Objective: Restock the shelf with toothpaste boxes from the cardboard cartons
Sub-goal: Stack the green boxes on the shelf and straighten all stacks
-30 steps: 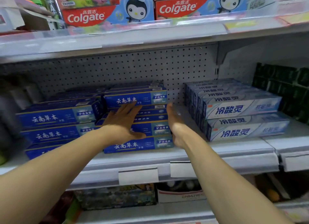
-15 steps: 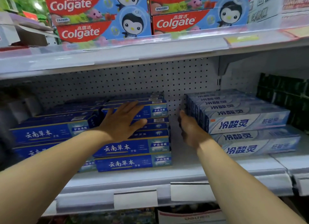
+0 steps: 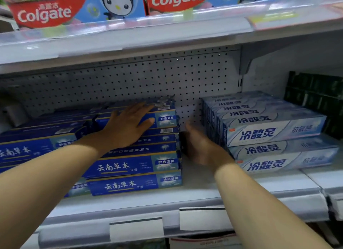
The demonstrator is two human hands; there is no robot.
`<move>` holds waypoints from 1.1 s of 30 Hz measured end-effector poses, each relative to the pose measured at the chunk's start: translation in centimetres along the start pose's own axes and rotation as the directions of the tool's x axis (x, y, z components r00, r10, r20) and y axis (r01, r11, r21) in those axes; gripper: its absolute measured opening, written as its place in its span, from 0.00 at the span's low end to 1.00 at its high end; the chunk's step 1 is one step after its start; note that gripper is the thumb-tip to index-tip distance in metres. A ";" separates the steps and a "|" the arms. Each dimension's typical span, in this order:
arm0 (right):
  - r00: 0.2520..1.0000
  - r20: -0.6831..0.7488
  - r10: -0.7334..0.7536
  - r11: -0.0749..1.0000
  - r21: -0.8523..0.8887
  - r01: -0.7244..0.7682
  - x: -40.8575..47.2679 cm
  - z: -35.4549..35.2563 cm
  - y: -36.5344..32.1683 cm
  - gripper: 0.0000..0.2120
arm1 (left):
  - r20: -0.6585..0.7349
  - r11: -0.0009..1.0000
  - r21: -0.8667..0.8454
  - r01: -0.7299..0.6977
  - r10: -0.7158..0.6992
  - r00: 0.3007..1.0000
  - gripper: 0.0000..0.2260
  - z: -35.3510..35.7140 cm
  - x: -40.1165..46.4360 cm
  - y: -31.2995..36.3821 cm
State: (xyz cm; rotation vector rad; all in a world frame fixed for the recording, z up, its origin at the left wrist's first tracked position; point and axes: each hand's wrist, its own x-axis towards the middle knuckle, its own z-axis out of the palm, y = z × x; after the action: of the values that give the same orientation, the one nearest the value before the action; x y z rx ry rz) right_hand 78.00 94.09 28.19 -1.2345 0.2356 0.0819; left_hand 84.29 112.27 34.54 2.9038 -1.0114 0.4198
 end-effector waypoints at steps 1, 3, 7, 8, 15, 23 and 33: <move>1.000 0.019 0.005 1.000 0.018 -0.005 0.0 0.2 0.0 0.32 | -0.021 1.000 0.005 0.000 0.001 1.000 0.32 0.1 0.3 -0.1; 0.999 0.050 0.012 0.999 0.041 -0.014 0.1 0.5 0.1 0.33 | -0.065 1.000 0.014 -0.002 0.002 0.998 0.33 0.2 0.6 -0.1; 0.998 0.059 -0.008 0.999 0.032 0.006 -0.1 0.2 -0.6 0.34 | -0.071 1.000 0.010 0.002 -0.001 0.997 0.35 0.0 1.1 -0.1; 0.999 0.024 -0.023 1.000 0.020 0.022 -0.2 0.1 -0.8 0.32 | -0.068 1.000 0.003 0.010 -0.010 0.998 0.36 -0.2 1.2 -0.1; 0.976 -0.212 -0.047 0.999 -0.015 0.045 1.8 -0.1 -2.0 0.28 | 0.001 0.995 -0.037 0.095 -0.095 0.996 0.27 -1.0 2.2 0.7; 0.989 -0.140 -0.046 0.999 -0.012 0.045 3.4 -0.5 -2.2 0.29 | 0.066 0.993 -0.104 0.060 -0.053 0.996 0.23 -1.7 2.7 1.3; 0.961 -0.268 -0.068 0.995 0.054 0.085 6.3 -0.6 -3.9 0.27 | 0.191 0.966 -0.203 0.162 -0.123 0.974 0.23 -2.6 4.9 0.6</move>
State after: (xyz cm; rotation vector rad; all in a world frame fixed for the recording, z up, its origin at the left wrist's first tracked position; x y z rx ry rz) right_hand 84.78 91.81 30.17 -1.1864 0.4202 -0.1587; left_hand 86.97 109.14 38.33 2.8266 -0.7997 0.0399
